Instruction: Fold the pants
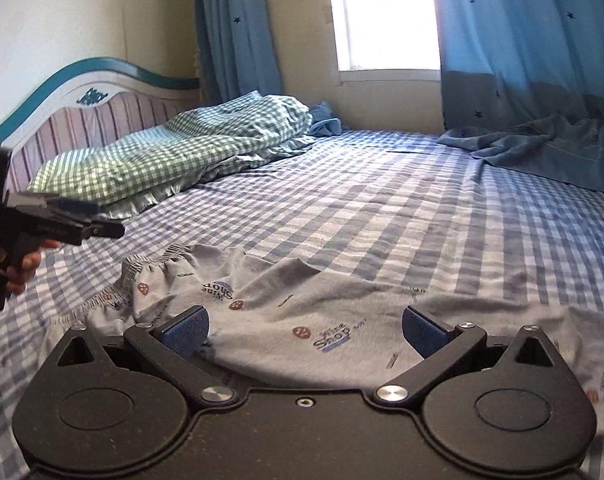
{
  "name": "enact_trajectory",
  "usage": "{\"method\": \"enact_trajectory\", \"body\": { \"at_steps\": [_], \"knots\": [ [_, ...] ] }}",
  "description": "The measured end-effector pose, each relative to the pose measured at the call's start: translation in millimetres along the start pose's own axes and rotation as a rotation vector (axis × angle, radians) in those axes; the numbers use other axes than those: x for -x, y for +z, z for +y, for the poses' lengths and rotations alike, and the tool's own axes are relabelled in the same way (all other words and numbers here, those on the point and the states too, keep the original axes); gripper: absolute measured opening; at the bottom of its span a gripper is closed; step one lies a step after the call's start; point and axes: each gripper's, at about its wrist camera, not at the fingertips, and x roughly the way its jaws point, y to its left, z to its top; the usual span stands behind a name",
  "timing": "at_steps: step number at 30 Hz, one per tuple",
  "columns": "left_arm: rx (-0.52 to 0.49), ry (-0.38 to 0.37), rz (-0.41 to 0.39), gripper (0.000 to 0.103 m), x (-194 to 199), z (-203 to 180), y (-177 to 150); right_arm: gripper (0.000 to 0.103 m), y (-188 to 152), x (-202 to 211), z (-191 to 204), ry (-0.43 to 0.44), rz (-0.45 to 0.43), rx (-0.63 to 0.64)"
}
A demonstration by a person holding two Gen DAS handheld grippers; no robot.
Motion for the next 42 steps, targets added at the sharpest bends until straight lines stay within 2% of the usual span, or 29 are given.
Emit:
{"method": "enact_trajectory", "body": {
  "at_steps": [3,6,12,16,18,19,20,21,23,24,25,26,27,28,29,30,31,34,39,42],
  "knots": [
    [-0.047,-0.068,0.045,0.103,-44.3,6.9,11.7,0.103,17.6,-44.5,-24.2,0.045,0.111,0.08],
    [-0.049,-0.135,0.088,0.103,-81.3,15.7,18.9,0.103,29.5,-87.9,-41.6,0.043,0.208,0.137],
    [-0.08,-0.319,0.187,0.103,-126.6,31.0,17.8,0.101,37.7,-144.4,-62.0,0.142,0.272,0.212],
    [-0.088,-0.4,0.238,0.099,-138.2,35.9,12.2,0.094,43.1,-168.7,-62.3,0.19,0.308,0.241],
    [-0.098,-0.39,0.27,0.085,-144.7,36.1,10.8,0.088,43.9,-178.3,-63.0,0.195,0.332,0.248],
    [-0.104,-0.391,0.302,0.081,-148.9,35.3,11.2,0.084,43.4,-181.2,-63.0,0.193,0.34,0.252],
    [-0.111,-0.387,0.328,0.072,-152.5,34.8,10.5,0.082,43.5,-184.7,-63.0,0.196,0.349,0.254],
    [-0.121,-0.375,0.365,0.058,-157.0,33.8,9.3,0.08,44.1,-187.0,-63.6,0.205,0.351,0.249],
    [-0.133,-0.378,0.372,0.05,-157.2,31.5,8.6,0.063,46.6,-187.2,-64.5,0.217,0.347,0.241],
    [-0.138,-0.39,0.367,0.035,-155.3,30.8,8.7,0.056,47.9,-187.0,-64.8,0.216,0.345,0.234],
    [-0.134,-0.416,0.37,0.026,-154.0,29.8,9.4,0.044,49.0,-186.7,-65.1,0.218,0.344,0.224],
    [-0.114,-0.433,0.369,0.012,-151.8,29.4,9.1,0.036,49.7,-186.2,-64.8,0.223,0.348,0.215],
    [-0.096,-0.427,0.368,0.008,-150.2,29.2,8.7,0.031,50.2,-185.6,-63.7,0.225,0.35,0.212],
    [-0.084,-0.402,0.367,0.005,-148.3,26.7,9.4,0.017,50.4,-184.3,-61.3,0.22,0.35,0.218],
    [-0.08,-0.385,0.363,0.004,-145.5,24.5,9.6,0.009,50.3,-182.5,-58.7,0.207,0.347,0.229],
    [-0.077,-0.363,0.356,0.003,-141.7,22.1,10.6,0.008,51.1,-181.5,-55.8,0.188,0.346,0.237],
    [-0.076,-0.341,0.348,0.002,-138.5,20.2,12.8,0.003,52.6,-180.7,-52.7,0.166,0.344,0.243],
    [-0.074,-0.274,0.293,0.002,-125.0,17.1,22.4,0.0,58.4,-177.5,-44.2,0.1,0.325,0.272],
    [-0.047,-0.207,0.182,0.002,-108.2,20.8,44.0,0.0,81.9,-174.1,-37.1,-0.013,0.225,0.306],
    [-0.054,-0.189,0.167,0.002,-111.3,19.5,48.2,0.0,97.8,-179.6,-42.1,-0.017,0.183,0.275]
  ]
}}
